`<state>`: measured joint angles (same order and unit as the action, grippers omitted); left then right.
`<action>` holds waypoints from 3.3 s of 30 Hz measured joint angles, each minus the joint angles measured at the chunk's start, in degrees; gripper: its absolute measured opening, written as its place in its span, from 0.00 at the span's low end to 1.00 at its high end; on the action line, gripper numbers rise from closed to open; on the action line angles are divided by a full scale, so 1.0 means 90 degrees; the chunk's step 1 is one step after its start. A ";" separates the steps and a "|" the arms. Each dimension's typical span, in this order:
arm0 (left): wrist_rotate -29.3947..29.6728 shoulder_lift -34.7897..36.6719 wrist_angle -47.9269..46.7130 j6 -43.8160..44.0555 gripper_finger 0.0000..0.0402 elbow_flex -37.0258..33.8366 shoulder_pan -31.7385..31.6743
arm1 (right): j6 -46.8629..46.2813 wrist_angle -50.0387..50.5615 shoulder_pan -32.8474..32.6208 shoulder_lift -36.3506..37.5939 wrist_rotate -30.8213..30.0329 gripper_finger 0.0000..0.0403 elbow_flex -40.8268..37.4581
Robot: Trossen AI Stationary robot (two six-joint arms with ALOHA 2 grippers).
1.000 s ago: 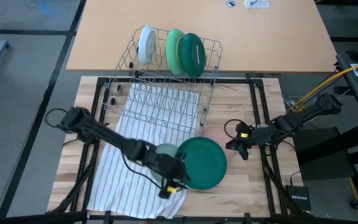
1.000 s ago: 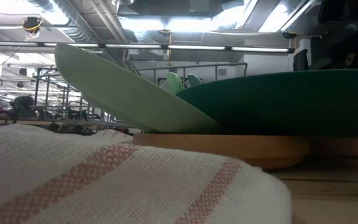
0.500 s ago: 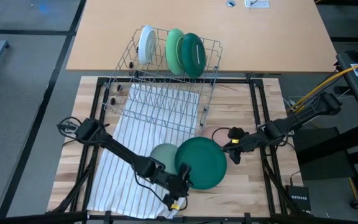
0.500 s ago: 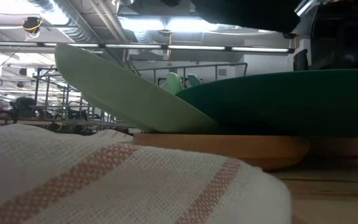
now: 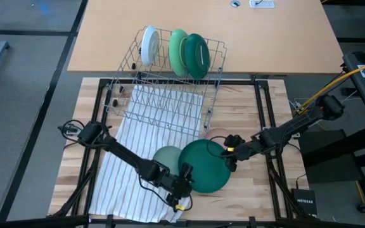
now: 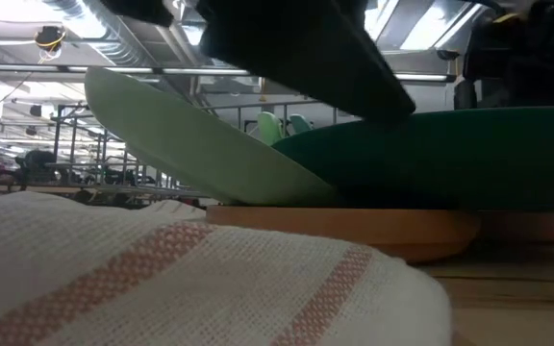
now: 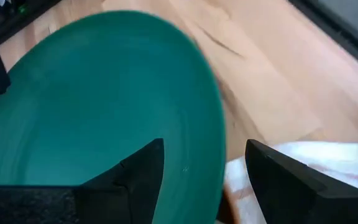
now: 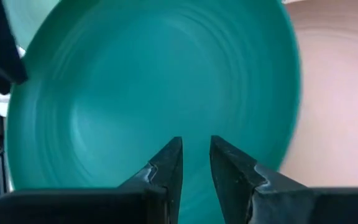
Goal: Sort dishes
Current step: Put the dark green plate into the dishwasher rack
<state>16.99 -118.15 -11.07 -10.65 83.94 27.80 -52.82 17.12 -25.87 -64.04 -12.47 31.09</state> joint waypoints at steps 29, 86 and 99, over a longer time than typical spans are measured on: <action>-0.0147 -0.0260 -0.0377 -0.0767 0.15 0.0000 -0.0363 | 0.0000 -0.0803 0.0000 -0.0049 0.0005 0.21 0.0000; -0.0188 0.3337 0.1616 0.1800 0.00 0.0005 -0.1216 | 0.4637 -0.0942 0.0002 0.4234 -0.4039 0.21 0.0000; -0.0177 0.4973 0.1237 0.0907 0.00 0.0007 -0.3499 | 0.4441 0.0422 0.0002 0.4213 -0.4544 0.21 0.0000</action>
<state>15.40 -73.39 0.07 -2.49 84.01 -3.69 -12.85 20.92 -25.85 -26.13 -53.36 31.09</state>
